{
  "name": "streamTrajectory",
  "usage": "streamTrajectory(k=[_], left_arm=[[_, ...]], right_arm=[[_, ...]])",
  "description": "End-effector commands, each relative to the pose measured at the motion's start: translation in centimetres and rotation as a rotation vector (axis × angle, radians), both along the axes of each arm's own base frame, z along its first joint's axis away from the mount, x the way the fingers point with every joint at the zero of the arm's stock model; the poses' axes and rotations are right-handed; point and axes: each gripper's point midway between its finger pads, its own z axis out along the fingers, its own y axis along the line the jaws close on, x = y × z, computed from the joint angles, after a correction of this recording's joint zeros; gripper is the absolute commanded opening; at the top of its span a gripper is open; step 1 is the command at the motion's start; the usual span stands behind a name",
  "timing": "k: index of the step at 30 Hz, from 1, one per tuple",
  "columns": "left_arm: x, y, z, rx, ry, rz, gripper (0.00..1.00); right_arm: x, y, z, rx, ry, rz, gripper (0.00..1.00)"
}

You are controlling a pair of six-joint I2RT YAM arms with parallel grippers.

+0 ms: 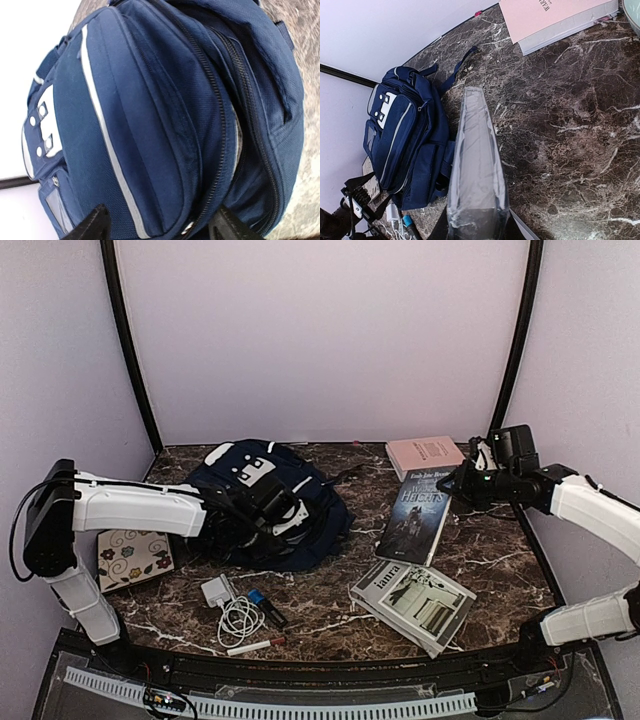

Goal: Pack the student bag
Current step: Open the second largest pocket of the student bag.

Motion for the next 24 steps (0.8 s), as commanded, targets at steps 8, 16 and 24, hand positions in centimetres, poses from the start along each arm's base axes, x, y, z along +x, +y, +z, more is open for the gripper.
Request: streamTrajectory(k=[8,16,24], left_arm=[[2.5,-0.3,-1.2,0.064,-0.054,0.037,0.66],[3.4,-0.7,3.6,-0.061,-0.153,0.094,0.0],[3.2,-1.2,15.3,-0.468,-0.311,0.165,0.0]], right_arm=[[0.6,1.1,5.0,0.111,-0.16,0.025,0.0],[0.3,1.2,6.2,0.163,-0.18,0.007,0.0],[0.2,3.9,11.4,0.349,-0.32,-0.033,0.0]])
